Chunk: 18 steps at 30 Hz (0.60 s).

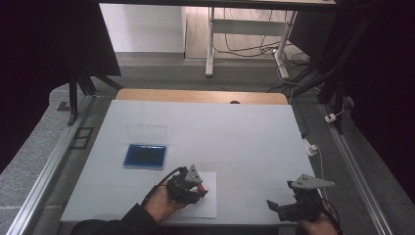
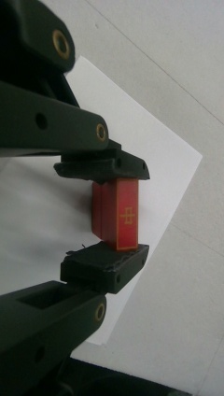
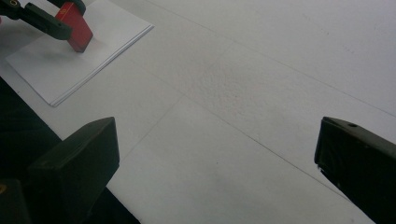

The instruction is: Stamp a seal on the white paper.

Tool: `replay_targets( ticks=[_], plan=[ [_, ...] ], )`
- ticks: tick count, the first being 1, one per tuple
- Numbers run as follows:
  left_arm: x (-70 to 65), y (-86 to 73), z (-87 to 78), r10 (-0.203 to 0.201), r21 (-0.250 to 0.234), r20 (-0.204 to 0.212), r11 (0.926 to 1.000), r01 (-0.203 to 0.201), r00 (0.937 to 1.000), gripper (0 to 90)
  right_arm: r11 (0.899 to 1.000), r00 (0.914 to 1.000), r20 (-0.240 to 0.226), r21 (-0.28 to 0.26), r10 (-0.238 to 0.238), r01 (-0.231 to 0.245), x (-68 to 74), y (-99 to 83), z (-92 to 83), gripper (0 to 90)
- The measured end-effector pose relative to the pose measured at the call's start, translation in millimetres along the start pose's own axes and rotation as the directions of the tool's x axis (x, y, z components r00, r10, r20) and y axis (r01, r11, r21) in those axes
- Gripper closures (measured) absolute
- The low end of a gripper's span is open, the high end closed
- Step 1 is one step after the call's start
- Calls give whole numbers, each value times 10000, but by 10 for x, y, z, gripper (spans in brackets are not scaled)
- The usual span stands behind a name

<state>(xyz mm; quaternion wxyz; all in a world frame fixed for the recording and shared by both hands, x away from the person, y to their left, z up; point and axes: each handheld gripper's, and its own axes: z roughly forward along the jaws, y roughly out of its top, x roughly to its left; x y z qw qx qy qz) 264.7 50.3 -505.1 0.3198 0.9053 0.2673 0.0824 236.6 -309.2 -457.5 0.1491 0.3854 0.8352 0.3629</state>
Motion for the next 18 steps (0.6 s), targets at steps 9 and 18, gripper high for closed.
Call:
replay_targets(
  ticks=[9, 18],
  plan=[
    [55, -19, 0, -266, -128, 345, 9996, 271, 9991, 585, 10000, 10000, 27, -3, 16, -16, 2, 0, 1, 0],
    [26, 6, -14, 218, -3, 124, 9998, -217, 9997, 582, 10000, 10000, 22, 3, 34, -34, -1, 0, 1, 0]
  ],
)
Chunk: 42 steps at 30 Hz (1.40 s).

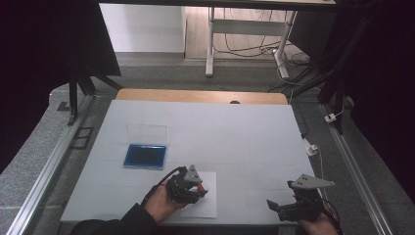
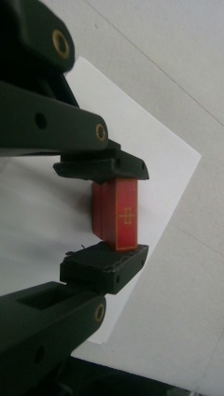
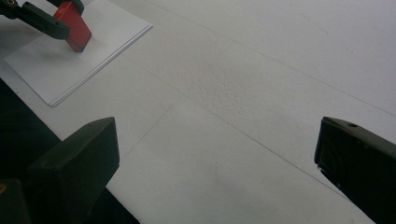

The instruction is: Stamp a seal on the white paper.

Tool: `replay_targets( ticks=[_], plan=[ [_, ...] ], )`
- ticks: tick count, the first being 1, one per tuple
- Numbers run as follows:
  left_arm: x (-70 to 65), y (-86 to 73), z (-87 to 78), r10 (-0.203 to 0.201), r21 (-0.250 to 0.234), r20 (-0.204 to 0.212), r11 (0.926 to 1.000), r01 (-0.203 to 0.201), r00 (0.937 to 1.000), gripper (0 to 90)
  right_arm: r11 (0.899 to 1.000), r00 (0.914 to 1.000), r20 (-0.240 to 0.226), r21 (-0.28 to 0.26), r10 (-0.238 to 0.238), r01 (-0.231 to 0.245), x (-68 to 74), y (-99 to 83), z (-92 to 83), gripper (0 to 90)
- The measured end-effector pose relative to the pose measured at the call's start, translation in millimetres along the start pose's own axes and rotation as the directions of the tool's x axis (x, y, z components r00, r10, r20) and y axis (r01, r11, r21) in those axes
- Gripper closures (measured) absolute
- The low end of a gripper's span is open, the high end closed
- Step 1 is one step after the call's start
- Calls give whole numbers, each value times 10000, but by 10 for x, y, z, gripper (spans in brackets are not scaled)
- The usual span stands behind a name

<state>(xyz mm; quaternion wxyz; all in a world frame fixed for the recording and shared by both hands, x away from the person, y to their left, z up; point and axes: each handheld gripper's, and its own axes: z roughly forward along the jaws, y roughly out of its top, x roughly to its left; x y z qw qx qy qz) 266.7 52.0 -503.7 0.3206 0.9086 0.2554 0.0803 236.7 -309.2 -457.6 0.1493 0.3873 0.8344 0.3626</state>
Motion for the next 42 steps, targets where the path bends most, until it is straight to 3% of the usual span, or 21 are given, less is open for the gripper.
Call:
replay_targets(
  ticks=[3, 5, 9, 18, 30, 42],
  plan=[
    [-16, 25, -31, 345, -106, -228, 9993, -347, 9991, 581, 10000, 10000, 1, -10, 9, -9, 0, 0, -1, 0],
    [-6, 44, -85, 304, -412, -196, 9987, -312, 9993, 581, 10000, 10000, 1, -10, 15, -15, -1, 0, 0, 0],
    [27, 54, -160, 99, -788, -55, 9968, -103, 9999, 582, 10000, 10000, -3, -2, -7, 7, 0, -1, 0, 0],
    [96, 38, -221, -223, -783, 185, 9966, 237, 9996, 581, 10000, 10000, -9, -25, -23, 23, 0, -1, -2, 0],
    [273, -34, -397, -970, -1102, -102, 9893, 953, 9952, 581, 10000, 10000, -16, -60, -45, 45, 2, -2, -4, 0],
    [443, -116, -545, -1603, -1310, -589, 9797, 1515, 9853, 581, 10000, 10000, -6, -57, -64, 64, 3, -2, -5, 0]
  ],
)
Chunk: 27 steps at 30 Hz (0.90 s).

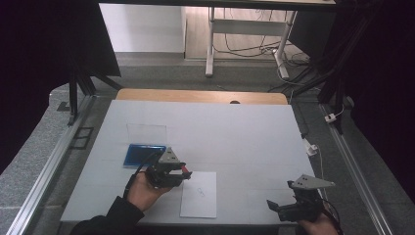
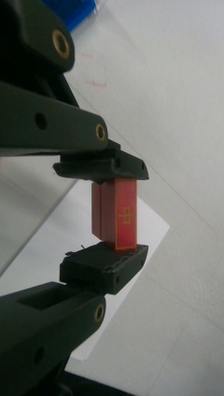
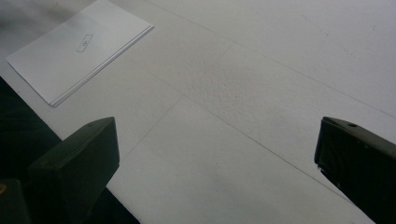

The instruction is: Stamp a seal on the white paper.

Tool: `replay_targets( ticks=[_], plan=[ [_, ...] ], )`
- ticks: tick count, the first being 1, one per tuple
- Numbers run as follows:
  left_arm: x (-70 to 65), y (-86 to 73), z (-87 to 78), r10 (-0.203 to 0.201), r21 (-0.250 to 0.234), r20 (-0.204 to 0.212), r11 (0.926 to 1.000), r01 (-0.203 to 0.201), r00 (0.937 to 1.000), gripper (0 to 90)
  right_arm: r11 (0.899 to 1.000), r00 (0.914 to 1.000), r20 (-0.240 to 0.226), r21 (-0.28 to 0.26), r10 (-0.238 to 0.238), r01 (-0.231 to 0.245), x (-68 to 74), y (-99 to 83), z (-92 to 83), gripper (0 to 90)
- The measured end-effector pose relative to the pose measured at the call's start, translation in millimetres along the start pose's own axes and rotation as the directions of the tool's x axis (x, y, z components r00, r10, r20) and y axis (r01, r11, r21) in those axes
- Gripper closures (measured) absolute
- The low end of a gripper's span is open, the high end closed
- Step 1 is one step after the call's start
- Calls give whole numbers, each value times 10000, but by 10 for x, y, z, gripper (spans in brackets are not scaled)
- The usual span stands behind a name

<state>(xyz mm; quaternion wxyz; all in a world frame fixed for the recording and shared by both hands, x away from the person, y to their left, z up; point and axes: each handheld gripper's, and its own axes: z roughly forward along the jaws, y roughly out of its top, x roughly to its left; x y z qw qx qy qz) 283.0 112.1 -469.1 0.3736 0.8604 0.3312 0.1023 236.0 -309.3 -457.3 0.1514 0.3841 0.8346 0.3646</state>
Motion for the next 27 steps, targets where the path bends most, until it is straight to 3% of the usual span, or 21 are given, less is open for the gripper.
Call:
replay_targets(
  ticks=[16, 27],
  plan=[
    [227, -62, -122, -586, -103, -516, 9983, 581, 9970, 581, 10000, 10000, -3, -3, -17, 17, 1, 0, 0, 0],
    [366, -108, -212, -983, -271, -844, 9950, 964, 9916, 581, 10000, 10000, -8, -2, -20, 20, 2, 0, 0, 0]
  ],
)
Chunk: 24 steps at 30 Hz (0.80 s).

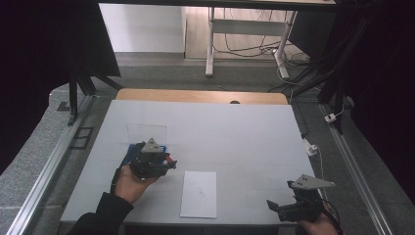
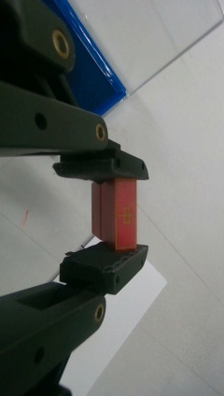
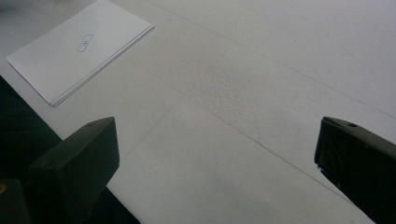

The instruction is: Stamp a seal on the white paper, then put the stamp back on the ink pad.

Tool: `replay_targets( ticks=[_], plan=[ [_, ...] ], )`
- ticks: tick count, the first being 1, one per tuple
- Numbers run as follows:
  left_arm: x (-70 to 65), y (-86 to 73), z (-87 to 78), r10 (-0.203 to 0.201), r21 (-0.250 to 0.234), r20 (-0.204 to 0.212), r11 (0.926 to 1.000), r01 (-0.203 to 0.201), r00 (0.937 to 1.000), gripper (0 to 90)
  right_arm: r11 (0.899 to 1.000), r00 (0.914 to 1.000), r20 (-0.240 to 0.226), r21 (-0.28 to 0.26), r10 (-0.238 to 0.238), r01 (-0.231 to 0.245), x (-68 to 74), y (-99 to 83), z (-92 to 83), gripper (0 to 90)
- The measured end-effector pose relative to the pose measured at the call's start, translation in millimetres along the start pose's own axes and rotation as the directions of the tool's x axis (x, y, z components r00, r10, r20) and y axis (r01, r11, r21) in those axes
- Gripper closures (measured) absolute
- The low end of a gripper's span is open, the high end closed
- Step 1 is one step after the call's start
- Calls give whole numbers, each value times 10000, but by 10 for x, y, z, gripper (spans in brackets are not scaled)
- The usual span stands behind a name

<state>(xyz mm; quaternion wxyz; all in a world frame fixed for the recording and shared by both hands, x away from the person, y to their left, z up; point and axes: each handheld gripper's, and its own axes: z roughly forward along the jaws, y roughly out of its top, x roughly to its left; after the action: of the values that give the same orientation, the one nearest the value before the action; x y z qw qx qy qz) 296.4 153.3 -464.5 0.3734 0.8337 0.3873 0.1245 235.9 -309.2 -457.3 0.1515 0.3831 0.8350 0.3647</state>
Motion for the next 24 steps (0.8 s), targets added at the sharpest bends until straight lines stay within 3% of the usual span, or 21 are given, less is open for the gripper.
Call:
replay_targets(
  ticks=[15, 24],
  plan=[
    [148, -36, -71, -371, -78, -336, 9993, 368, 9987, 581, 10000, 10000, 12, 17, -32, 32, 4, 1, 0, 0],
    [268, -68, -110, -730, -148, -710, 9973, 721, 9948, 581, 10000, 10000, 17, 0, -41, 41, 4, 1, -1, 0]
  ],
)
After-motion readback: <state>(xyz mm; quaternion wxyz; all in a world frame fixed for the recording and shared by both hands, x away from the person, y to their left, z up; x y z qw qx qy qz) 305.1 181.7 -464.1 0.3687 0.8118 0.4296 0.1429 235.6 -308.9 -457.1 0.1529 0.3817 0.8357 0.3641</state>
